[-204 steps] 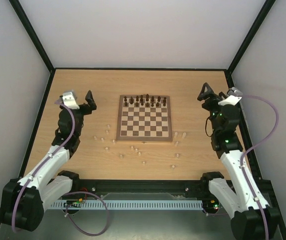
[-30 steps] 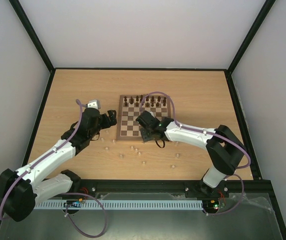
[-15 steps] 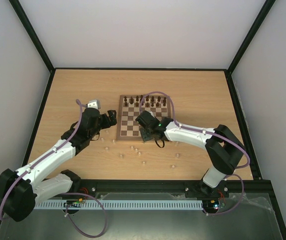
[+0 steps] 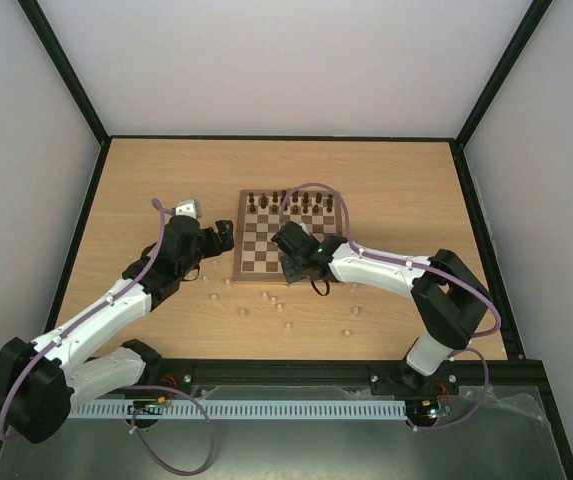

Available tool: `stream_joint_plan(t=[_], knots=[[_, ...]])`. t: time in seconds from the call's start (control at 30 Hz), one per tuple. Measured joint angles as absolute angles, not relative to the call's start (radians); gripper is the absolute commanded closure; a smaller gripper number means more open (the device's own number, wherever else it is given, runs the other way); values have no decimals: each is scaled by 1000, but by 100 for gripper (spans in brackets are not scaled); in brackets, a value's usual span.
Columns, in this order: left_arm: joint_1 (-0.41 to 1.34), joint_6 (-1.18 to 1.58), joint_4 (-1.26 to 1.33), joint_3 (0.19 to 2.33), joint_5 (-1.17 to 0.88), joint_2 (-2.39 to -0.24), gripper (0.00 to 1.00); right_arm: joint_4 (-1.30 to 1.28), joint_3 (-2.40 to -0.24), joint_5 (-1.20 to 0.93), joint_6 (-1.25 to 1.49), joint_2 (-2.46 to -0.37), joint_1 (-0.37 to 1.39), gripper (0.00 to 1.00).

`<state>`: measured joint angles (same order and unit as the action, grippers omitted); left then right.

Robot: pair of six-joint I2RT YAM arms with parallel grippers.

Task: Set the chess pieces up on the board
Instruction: Place the chess piece on the chessboard, then pick up the chess piece at the center of the board.

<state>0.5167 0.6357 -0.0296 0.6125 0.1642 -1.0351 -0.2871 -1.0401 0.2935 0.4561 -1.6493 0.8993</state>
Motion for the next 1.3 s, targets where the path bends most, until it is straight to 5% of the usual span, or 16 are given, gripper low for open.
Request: stream_joint_plan(t=[0.77,0.9,1.0,1.03,1.1,1.3], knots=[[517,636,-30,612,161,-1035,1,-285,-1016,294,453,-1609,899,70],[517,636,-30,612,162,-1033,1,-266,-987,287,449,-1554,899,61],[517,636,-30,612,162,-1028,1,-249,-951,281,445,-1473,899,44],[517,636,-29,612,162,-1025,1,-244,-942,283,447,-1443,899,35],[517,636,-29,612,162,-1017,1,-230,-925,292,448,-1379,899,1],[517,640,-28,612,166,-1008,1,-210,-883,406,461,-1220,897,1]])
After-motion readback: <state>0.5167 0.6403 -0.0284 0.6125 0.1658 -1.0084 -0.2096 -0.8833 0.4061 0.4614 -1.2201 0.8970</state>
